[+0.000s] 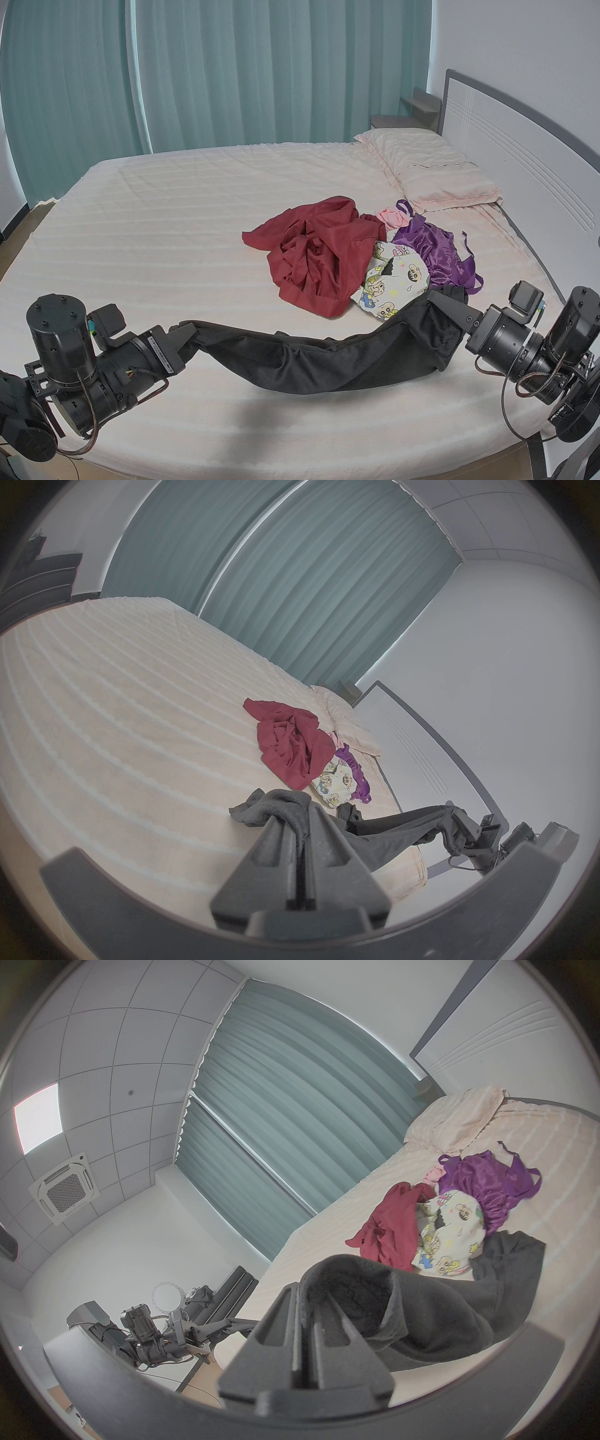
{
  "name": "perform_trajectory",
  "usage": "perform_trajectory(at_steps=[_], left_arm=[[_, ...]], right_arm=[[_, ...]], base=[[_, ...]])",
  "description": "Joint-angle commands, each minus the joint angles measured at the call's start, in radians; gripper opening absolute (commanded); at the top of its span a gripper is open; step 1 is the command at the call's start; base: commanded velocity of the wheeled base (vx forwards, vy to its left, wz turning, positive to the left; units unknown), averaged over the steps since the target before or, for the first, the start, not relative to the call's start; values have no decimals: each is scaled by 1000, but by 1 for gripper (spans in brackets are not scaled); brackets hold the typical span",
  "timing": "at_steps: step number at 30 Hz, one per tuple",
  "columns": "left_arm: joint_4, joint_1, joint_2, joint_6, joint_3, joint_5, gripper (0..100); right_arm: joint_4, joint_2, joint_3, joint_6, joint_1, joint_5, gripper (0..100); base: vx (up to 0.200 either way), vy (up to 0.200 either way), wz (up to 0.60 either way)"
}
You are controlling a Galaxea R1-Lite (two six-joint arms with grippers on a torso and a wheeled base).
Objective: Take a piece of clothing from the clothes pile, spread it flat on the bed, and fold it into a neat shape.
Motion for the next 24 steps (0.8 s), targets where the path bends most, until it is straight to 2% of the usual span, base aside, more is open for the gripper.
perform_trajectory(at_steps=[1,24], left_arm=[[0,2,-22,1,-2,0,0],[3,-5,-15,-1,2,-2,0]], right_arm=[[-10,-2,-1,0,8,0,0],[-10,-1,-1,0,36,-15,0]], base=[[0,200,0],[0,200,0]])
